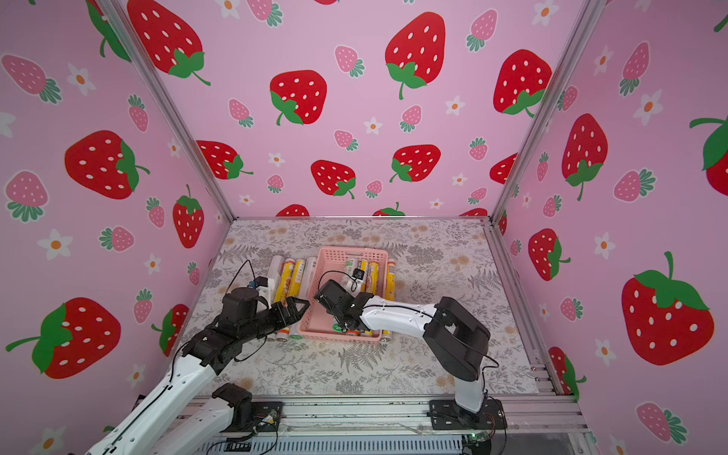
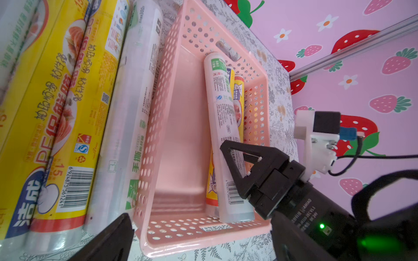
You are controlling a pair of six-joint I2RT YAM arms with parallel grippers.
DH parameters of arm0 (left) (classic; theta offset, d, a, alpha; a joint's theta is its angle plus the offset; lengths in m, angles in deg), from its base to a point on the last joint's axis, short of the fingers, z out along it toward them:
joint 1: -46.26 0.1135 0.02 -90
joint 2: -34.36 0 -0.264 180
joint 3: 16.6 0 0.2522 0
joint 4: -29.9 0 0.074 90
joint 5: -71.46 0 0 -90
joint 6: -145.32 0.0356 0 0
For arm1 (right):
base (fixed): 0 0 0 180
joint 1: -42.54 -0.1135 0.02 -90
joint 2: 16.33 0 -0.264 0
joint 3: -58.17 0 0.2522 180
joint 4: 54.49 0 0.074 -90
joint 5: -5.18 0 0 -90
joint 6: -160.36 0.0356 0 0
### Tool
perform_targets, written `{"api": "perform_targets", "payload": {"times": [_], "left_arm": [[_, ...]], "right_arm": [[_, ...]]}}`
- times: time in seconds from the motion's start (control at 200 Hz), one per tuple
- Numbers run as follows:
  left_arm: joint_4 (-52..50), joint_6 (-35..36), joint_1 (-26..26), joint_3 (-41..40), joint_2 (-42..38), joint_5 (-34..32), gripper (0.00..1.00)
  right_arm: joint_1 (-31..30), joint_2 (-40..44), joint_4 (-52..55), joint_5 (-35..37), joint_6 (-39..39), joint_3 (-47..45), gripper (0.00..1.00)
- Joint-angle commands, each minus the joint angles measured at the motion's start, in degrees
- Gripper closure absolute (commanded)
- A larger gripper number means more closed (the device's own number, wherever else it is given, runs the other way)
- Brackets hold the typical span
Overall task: Put the plastic wrap into the basket
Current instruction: Place the plastic wrap in the basket.
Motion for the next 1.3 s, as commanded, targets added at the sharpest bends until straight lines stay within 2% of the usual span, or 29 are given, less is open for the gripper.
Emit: {"api": "perform_targets", "payload": {"times": [0.0,0.56,0.74,0.83,0.85,0.985,1.296], "left_arm": [[-2.88,0.98,0.04,1.08,-0.58,0.78,0.00],[-6.52,1.22,0.04,1.61,-2.24,-1.17,0.01],[-5.54,0.54,0.04,0.79,-1.78,-2.03,0.00],[-5.21,0.12,0.04,0.68,-1.21,-3.54,0.00],[-5.37,0.16,0.04,0.85,-1.06,-3.90,0.00],[-6.35,0.16,0.04,2.40,-0.65,-5.09,0.00],[-8.71,1.29,0.66,4.75,-1.02,-5.91,0.00]], "right_arm": [[-0.68,-0.38,-3.39,3.35,0.44,1.24,0.77],[-0.94,-4.29,-3.62,2.84,2.11,-0.44,0.64],[-0.95,-3.62,-3.01,2.73,1.84,-0.09,0.51],[-0.94,-2.72,-2.79,2.77,1.84,-0.09,0.49],[-1.00,-2.49,-2.78,2.81,1.77,-0.07,0.44],[-0.94,-1.08,-2.79,2.43,0.41,-0.07,0.39],[-0.94,2.81,-2.38,0.89,-3.52,-0.02,0.37]]}}
